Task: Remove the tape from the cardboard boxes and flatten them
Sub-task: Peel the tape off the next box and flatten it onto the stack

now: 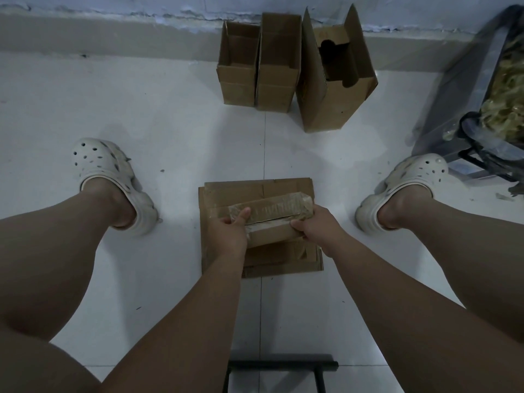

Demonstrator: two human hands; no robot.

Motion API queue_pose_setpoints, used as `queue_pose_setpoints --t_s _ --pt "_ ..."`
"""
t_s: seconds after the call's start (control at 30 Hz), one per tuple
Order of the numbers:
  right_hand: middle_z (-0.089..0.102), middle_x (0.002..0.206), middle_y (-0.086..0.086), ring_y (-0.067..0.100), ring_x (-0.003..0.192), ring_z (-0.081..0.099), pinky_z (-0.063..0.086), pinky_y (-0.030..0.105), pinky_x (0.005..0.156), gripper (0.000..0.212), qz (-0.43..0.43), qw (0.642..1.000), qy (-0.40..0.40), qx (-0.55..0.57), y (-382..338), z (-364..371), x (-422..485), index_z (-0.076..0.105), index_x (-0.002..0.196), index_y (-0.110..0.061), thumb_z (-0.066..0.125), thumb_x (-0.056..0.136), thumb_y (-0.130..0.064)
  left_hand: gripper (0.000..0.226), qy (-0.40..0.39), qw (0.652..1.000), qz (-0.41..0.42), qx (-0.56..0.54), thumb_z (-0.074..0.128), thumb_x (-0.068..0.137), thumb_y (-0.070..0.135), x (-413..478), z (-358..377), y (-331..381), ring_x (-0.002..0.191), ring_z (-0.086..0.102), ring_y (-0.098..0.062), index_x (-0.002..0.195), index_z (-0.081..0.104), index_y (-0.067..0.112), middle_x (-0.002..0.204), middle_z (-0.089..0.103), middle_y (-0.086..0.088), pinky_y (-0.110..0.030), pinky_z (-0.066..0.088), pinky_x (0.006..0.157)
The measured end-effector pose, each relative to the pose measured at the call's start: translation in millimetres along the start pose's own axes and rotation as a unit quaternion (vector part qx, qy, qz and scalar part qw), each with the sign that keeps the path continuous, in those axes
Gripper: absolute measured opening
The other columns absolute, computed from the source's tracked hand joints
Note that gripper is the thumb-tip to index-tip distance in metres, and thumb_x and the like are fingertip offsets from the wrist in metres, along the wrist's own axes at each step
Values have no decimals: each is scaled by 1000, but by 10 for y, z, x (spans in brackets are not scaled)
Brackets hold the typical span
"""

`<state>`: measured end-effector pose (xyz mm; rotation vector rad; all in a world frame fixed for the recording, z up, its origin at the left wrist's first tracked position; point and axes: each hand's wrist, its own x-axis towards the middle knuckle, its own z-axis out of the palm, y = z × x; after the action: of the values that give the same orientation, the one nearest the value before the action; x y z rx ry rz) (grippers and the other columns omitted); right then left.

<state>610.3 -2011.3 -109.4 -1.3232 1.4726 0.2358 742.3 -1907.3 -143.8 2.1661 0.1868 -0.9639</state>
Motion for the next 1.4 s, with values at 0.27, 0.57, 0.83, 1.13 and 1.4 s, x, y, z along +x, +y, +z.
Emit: queue_pose_setpoints --t_s 0.27,0.57,0.83,1.13,1.4 --pt "62 118 16 33 111 58 48 51 98 34 -5 1000 -5 -12 -1 -5 -2 57 121 -5 65 91 -18 32 -59 997 -24 -54 72 78 43 19 -40 34 74 58 -13 77 59 15 76 63 2 -26 41 60" --pt "64 114 15 33 108 60 49 50 96 32 15 1000 0 1 11 22 8 59 118 -6 68 89 -17 39 2 999 1 35 71 78 47 -57 -23 139 56 45 -3 56 51 22 58 51 10 -19 27 48" --pt "61 119 13 34 111 58 48 51 98 39 -6 1000 1 2 25 23 -7 54 126 -11 65 90 -15 28 -6 1000 -7 -27 72 79 42 -152 -23 131 62 49 -2 67 55 23 68 56 10 -17 31 49" --pt "54 133 -2 16 115 52 46 32 95 53 -19 986 114 123 1 130 -38 51 139 -23 65 89 -35 23 10 988 119 93 69 85 28 -178 -20 272 82 50 -14 90 50 16 90 54 2 -20 35 66" --pt "67 90 -7 7 78 58 40 18 65 6 -56 969 224 92 -93 91 59 68 89 -23 62 92 -21 64 -91 776 419 463 48 91 49 -314 151 63 139 11 -33 147 24 30 150 11 -6 -45 15 114"
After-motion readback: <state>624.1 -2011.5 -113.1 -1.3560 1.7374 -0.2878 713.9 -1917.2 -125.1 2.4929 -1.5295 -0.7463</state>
